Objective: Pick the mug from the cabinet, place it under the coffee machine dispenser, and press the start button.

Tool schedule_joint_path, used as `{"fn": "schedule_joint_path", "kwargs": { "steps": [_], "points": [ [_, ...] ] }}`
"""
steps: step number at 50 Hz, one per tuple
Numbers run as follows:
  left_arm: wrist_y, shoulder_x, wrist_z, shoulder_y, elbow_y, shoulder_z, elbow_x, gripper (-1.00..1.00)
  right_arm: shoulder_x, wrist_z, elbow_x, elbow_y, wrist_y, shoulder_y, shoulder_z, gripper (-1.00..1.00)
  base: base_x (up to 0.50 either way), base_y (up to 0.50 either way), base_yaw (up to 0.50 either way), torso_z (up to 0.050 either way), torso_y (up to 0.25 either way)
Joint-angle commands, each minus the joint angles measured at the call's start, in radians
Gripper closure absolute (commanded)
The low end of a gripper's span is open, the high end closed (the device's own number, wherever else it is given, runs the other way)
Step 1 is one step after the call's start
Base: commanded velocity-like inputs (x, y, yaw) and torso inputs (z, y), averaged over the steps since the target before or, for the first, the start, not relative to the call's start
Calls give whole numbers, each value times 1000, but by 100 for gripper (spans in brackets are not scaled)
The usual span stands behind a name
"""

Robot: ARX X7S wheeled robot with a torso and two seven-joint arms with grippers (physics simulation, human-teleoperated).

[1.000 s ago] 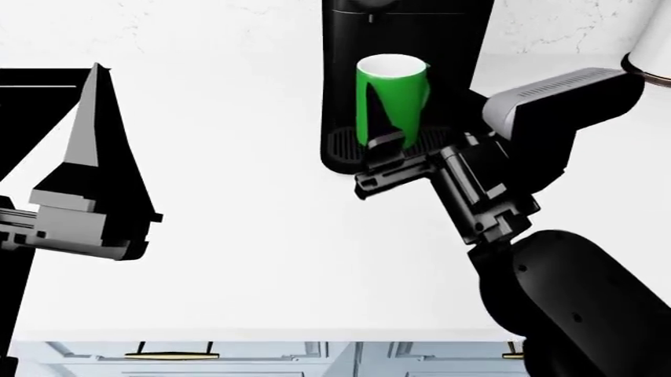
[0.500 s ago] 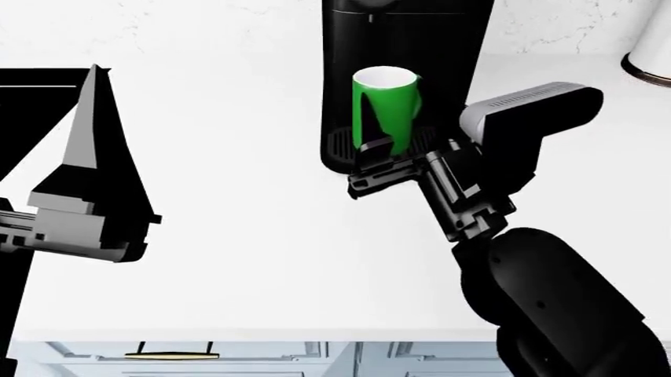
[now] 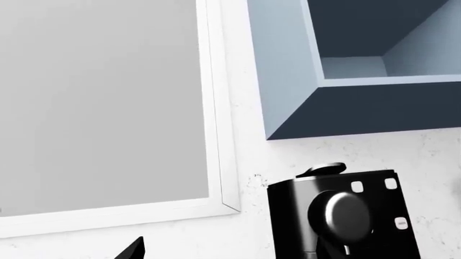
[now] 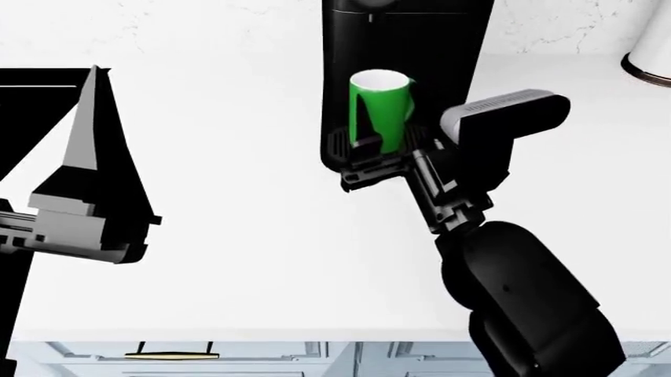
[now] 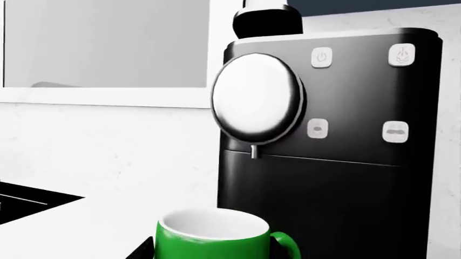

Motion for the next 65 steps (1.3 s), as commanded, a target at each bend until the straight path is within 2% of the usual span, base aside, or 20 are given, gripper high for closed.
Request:
{"fn": "schedule_joint_path", "kwargs": {
  "steps": [1, 34, 65],
  "points": [
    [8, -7, -5, 9, 1, 1, 3, -100, -23, -18, -59, 74, -62, 26, -23, 100, 0, 0, 0, 0, 0],
    [34, -28, -14, 29, -2, 2, 14, -100, -73, -24, -110, 262, -163, 114, -51, 100, 0, 0, 0, 0, 0],
    [65, -49, -27, 61, 0, -7, 25, -100, -86, -19, -136, 369, -226, 131, -78, 100, 0, 0, 0, 0, 0]
  ]
}}
